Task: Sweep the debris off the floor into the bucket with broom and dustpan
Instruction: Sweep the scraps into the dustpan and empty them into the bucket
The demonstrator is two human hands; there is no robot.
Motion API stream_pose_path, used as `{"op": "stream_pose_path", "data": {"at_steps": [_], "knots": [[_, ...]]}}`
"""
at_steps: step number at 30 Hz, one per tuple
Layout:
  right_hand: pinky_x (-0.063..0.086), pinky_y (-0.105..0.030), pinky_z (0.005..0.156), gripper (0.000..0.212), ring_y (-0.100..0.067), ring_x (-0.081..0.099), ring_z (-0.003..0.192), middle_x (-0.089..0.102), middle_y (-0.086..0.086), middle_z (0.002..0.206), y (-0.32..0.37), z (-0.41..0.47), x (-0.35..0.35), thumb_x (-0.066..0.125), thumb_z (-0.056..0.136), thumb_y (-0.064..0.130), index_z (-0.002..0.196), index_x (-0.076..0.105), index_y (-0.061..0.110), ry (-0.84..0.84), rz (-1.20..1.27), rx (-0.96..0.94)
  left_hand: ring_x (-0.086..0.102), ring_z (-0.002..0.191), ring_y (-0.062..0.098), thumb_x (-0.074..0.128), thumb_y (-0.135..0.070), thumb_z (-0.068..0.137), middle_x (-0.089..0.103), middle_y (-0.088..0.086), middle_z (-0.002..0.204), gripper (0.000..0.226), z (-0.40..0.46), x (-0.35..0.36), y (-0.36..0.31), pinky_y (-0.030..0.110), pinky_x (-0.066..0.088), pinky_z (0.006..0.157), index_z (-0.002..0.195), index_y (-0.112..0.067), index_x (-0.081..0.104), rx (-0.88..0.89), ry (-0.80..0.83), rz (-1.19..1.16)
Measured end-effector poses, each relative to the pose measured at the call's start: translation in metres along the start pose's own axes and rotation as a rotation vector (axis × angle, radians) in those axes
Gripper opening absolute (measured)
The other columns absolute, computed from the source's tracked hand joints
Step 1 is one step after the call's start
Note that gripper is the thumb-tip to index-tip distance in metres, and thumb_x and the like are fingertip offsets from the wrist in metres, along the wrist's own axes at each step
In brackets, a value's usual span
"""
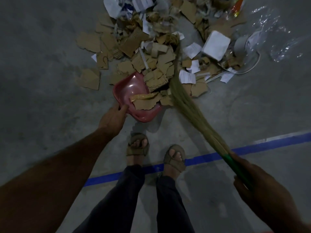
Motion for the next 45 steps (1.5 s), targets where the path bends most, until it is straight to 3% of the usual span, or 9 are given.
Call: {"op": "stream_pose_path", "data": {"at_steps": [6,13,17,22,27,32,36,38,45], "knots": [[0.051,-0.034,0.052,0.109,-0.01,0.054,0.061,0.052,0.008,0.082,-0.008,-0.024,-0.007,0.081,0.073,0.019,0.139,0.01,0.068,-0.05,0.023,0.08,0.058,0.094,0.041,0.054,-0.019,0.1,0.052,0.022,0.115,0.035,-0.008,0.008,0.006,0.046,0.051,0.071,0.133,-0.013,0.045,-0.051,-0.02,-0.071],[0.053,-0.038,0.049,0.075,-0.013,0.052,0.064,0.05,-0.001,0.092,0.055,0.02,-0.027,0.064,0.09,0.023,0.151,0.024,0.04,-0.182,0.025,0.015,0.056,0.089,0.039,0.053,-0.019,0.1,0.052,0.022,0.111,0.033,-0.001,0.002,0.011,0.041,0.043,0.065,0.13,-0.01,0.046,-0.076,-0.053,-0.085],[0.049,-0.037,0.061,0.066,-0.019,0.051,0.072,0.05,-0.009,0.096,0.081,0.11,-0.038,0.055,0.098,0.031,0.152,0.019,0.043,-0.201,0.013,-0.05,0.057,0.096,0.038,0.054,-0.021,0.1,0.055,0.021,0.116,0.035,0.02,-0.002,0.017,0.042,0.047,0.07,0.133,-0.015,0.044,-0.006,-0.028,-0.088],[0.046,-0.035,0.078,0.068,-0.032,0.059,0.097,0.06,-0.017,0.123,0.11,0.189,-0.033,0.063,0.092,0.026,0.152,0.031,0.033,0.009,-0.047,-0.159,0.057,0.096,0.036,0.052,-0.02,0.101,0.053,0.021,0.122,0.037,0.037,-0.006,0.016,0.036,0.042,0.071,0.137,-0.01,0.046,0.11,-0.065,-0.129],[0.048,-0.03,0.063,0.062,-0.015,0.06,0.074,0.064,-0.006,0.109,0.108,0.148,-0.004,0.062,0.093,0.029,0.147,0.035,0.042,0.203,-0.017,-0.194,0.057,0.091,0.034,0.045,-0.023,0.103,0.053,0.019,0.119,0.039,0.034,0.0,0.002,0.048,0.053,0.073,0.141,-0.016,0.04,0.087,-0.057,-0.227],[0.047,-0.034,0.069,0.064,-0.013,0.053,0.085,0.058,0.004,0.105,0.086,0.084,0.0,0.059,0.093,0.036,0.146,0.026,0.052,0.035,0.058,-0.183,0.058,0.084,0.033,0.047,-0.019,0.1,0.054,0.015,0.117,0.05,0.026,0.018,-0.007,0.049,0.055,0.067,0.147,-0.025,0.031,0.056,-0.036,-0.241],[0.045,-0.034,0.06,0.065,-0.016,0.053,0.077,0.055,-0.001,0.098,0.055,0.072,-0.012,0.058,0.094,0.027,0.149,0.028,0.044,-0.143,0.112,-0.065,0.06,0.104,0.028,0.042,-0.041,0.103,0.056,0.005,0.125,0.034,0.029,0.02,-0.014,0.048,0.055,0.086,0.137,-0.036,0.042,0.06,-0.017,-0.256],[0.039,-0.03,0.056,0.064,-0.013,0.051,0.072,0.054,-0.003,0.096,0.041,0.083,-0.011,0.059,0.095,0.024,0.15,0.03,0.037,-0.146,0.08,-0.02,0.059,0.103,0.031,0.045,-0.03,0.103,0.054,0.011,0.125,0.035,0.034,0.022,-0.022,0.049,0.054,0.085,0.137,-0.031,0.039,0.093,-0.029,-0.226],[0.05,-0.037,0.074,0.068,-0.025,0.058,0.089,0.061,-0.009,0.111,0.048,0.097,0.034,0.06,0.092,0.031,0.15,0.027,0.043,0.062,0.062,-0.07,0.052,0.092,0.029,0.046,-0.021,0.102,0.053,0.018,0.121,0.041,0.034,0.028,-0.041,0.039,0.046,0.075,0.142,-0.018,0.035,0.119,-0.031,-0.217]]}}
Point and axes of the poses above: each hand's wrist, its own z-axis towards the middle knuckle, its own x-axis out of the palm, y = z × x, the point moved 8 cm from there along z, towards the middle knuckle
